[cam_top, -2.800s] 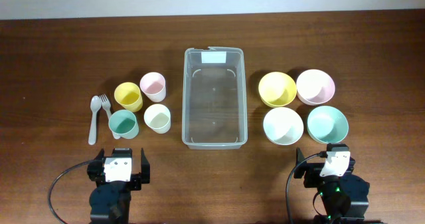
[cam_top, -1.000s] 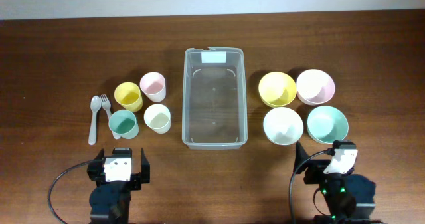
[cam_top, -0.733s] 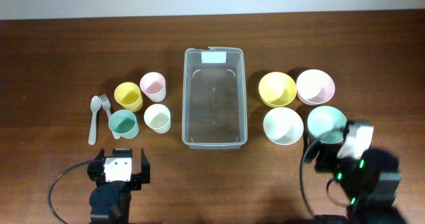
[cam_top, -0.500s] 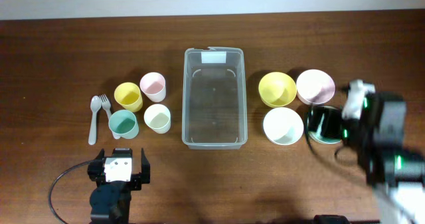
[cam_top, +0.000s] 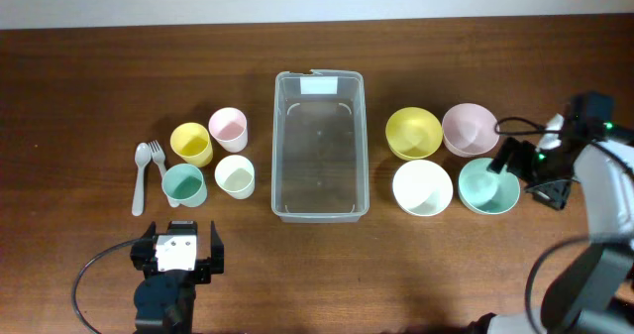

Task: Pack container
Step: 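Move the right gripper to the green bowl and grasp its rim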

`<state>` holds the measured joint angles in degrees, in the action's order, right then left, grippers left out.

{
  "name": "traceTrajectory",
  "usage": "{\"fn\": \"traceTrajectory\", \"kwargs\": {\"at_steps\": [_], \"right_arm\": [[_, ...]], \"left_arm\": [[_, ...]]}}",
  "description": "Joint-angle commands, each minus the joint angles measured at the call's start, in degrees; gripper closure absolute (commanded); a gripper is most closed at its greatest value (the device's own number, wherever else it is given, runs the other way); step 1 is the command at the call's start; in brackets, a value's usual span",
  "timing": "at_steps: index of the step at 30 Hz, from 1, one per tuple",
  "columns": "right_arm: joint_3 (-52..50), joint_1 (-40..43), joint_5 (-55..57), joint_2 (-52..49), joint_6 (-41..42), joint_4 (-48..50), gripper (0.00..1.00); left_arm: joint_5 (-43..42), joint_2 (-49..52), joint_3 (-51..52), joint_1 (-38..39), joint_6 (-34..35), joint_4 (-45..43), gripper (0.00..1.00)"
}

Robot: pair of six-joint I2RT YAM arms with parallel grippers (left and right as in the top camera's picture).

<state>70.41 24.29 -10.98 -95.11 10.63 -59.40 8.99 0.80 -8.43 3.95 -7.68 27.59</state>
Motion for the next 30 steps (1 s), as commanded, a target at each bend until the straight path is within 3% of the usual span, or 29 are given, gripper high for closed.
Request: {"fn": "traceTrajectory", "kwargs": {"at_steps": [1, 6, 11, 26, 30], "right_arm": [[1.05, 3.02, -5.79, -4.42, 0.59, -0.22, 0.03], [1.01, 3.30, -6.43, -9.81, 0.61, 0.02, 0.24], [0.79, 3.54, -6.43, -11.96, 0.83, 0.48, 0.36], [-6.14, 5.84, -5.97, -12.00, 2.38, 5.92, 0.37], [-6.29, 7.78, -6.34, -11.98, 2.56, 5.77, 0.61]], "left_arm": [[-0.39, -0.50, 0.57, -0.35, 0.48, -0.13, 0.00], [-0.39, -0.50, 0.57, -0.35, 0.48, -0.13, 0.00], [-0.39, -0.50, 0.57, -0.35, 0.48, -0.13, 0.00], [-0.39, -0.50, 0.57, -0.35, 0.48, -0.13, 0.00], [-0.39, -0.50, 0.57, -0.35, 0.48, -0.13, 0.00]]}}
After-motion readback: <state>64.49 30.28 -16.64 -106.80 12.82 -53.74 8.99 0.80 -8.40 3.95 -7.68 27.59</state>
